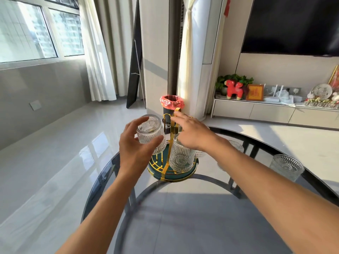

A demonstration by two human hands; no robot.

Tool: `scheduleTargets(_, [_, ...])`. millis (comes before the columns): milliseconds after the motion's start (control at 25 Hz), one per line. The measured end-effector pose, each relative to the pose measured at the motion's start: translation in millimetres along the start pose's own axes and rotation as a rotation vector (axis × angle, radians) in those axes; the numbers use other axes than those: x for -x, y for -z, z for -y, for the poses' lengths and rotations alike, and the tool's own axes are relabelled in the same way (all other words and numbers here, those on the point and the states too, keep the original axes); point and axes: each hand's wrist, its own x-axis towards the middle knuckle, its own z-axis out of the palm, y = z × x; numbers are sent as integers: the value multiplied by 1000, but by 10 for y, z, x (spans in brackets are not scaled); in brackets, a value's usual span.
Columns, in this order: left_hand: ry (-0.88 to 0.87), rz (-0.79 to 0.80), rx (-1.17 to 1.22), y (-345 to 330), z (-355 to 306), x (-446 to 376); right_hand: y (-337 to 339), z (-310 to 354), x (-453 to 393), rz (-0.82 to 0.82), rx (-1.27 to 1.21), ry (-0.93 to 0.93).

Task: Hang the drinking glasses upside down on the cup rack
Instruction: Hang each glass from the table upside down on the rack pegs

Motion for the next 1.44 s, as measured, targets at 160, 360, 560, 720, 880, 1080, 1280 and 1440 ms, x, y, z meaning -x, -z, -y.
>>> scheduleTargets(160, [63,24,-175,-45,119,13,-66,-50,-18,1,71,14])
scheduleTargets(360, [102,88,-473,-154,181,83,-57,-74,-3,-23,193,52])
scheduleTargets(560, [104,152,-548,-146,205,90,-140,-92,17,-42,142,52])
scheduleTargets(720, [93,186,-664,-155,153,258,-191,-90,217,-226,-24,91])
scheduleTargets(880, [-313,131,-612,-167,-150,518,-353,-126,979,-409,-186,103])
scheduleTargets(1080, [-476,661,-485,-589,-388,1281,-519,-440,1993,-238,-98,-72])
scheduleTargets(1280, [-359,948,-586,-655,-329,1774,-246,-812,2645,-23,464,-326])
scheduleTargets(1440, [-274,946,-582,-606,-352,1879,-11,-986,2870,255,447,-665])
